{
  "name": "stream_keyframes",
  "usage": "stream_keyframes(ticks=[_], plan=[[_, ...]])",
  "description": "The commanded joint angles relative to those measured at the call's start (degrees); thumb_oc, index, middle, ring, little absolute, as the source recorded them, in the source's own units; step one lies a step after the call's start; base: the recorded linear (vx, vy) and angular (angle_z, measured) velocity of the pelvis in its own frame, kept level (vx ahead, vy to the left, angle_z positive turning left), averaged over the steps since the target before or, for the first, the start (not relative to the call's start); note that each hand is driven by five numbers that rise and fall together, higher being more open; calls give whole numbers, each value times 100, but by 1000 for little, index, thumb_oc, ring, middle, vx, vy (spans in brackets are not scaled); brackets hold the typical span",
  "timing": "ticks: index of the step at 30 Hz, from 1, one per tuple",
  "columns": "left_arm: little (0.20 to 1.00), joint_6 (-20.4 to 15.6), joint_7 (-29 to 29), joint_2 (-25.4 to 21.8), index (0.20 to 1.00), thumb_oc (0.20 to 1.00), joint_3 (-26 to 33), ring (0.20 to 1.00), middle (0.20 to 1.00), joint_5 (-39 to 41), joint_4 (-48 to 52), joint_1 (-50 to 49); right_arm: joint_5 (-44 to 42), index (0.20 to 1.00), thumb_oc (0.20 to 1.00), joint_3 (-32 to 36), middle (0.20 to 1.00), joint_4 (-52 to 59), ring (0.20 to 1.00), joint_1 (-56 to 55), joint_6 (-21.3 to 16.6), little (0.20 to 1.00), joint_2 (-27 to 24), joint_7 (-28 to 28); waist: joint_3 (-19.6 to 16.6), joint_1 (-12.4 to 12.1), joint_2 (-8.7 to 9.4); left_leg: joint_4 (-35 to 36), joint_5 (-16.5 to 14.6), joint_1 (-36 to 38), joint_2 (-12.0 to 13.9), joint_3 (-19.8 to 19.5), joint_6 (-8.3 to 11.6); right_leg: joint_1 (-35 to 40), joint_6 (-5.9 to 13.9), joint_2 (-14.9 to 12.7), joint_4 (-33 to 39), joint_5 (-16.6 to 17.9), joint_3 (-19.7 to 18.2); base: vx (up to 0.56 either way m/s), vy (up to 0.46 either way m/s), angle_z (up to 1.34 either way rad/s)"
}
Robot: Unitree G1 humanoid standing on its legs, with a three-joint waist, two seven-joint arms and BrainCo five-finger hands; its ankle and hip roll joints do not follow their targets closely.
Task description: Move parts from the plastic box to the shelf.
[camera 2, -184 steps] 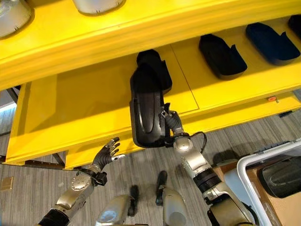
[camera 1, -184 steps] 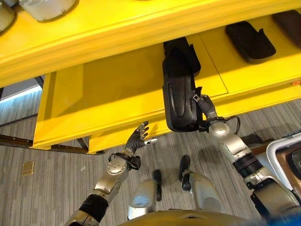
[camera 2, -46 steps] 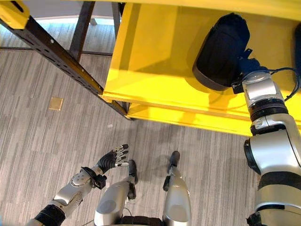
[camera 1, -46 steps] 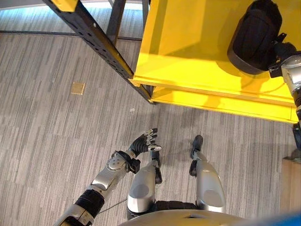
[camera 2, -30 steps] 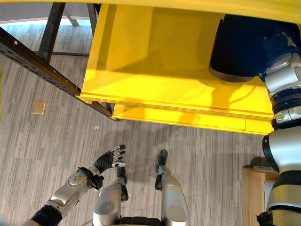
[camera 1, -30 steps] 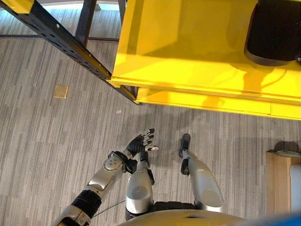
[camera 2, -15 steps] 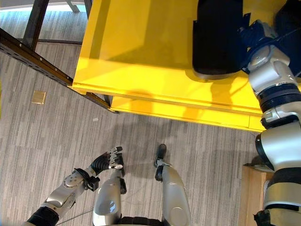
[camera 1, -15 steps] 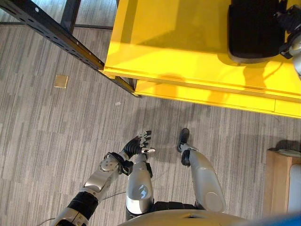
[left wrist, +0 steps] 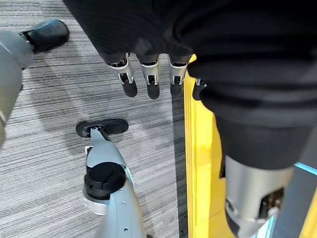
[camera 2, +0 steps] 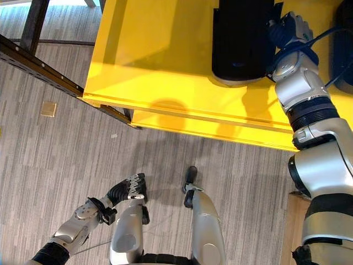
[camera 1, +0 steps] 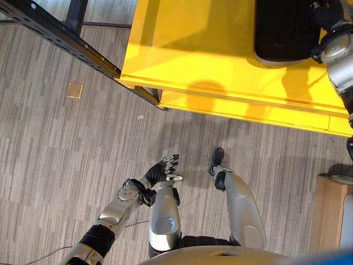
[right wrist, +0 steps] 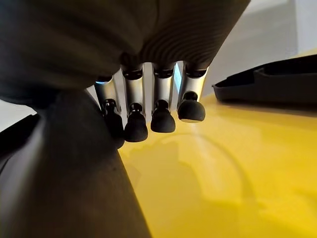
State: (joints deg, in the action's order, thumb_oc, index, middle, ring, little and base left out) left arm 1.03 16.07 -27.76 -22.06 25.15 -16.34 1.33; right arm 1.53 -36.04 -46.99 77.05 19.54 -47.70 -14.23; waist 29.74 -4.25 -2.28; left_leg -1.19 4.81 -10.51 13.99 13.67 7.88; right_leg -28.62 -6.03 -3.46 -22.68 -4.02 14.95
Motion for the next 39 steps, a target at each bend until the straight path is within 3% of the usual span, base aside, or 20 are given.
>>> stream_keyframes(ticks=[1,20,39], plan=[[1000,-124,127,-102,1000,1000,-207,1000,1000,-135,161,-248,-46,200,200,264,200,175,200,576,-289,200,-157,-475,1,-82,116,-470,410,123,875,-361,208,160,781,-407,-445,-297,-394,49,-10,7],[1000,-394,266,29,1000,1000,-158,1000,1000,-214,-406,-321,-465,200,200,538,200,111,200,487,-52,200,-132,-863,5,-115,195,-824,411,-382,933,-620,119,-488,589,-457,-1700,-828,-401,61,-27,2],[1000,-581,229,89,1000,1000,-148,1000,1000,-147,-394,-379,18,200,200,312,200,-144,200,492,32,200,-262,-539,5,-86,134,-912,457,-589,855,-655,115,-759,536,-543,-1857,-898,-457,0,-1,1]])
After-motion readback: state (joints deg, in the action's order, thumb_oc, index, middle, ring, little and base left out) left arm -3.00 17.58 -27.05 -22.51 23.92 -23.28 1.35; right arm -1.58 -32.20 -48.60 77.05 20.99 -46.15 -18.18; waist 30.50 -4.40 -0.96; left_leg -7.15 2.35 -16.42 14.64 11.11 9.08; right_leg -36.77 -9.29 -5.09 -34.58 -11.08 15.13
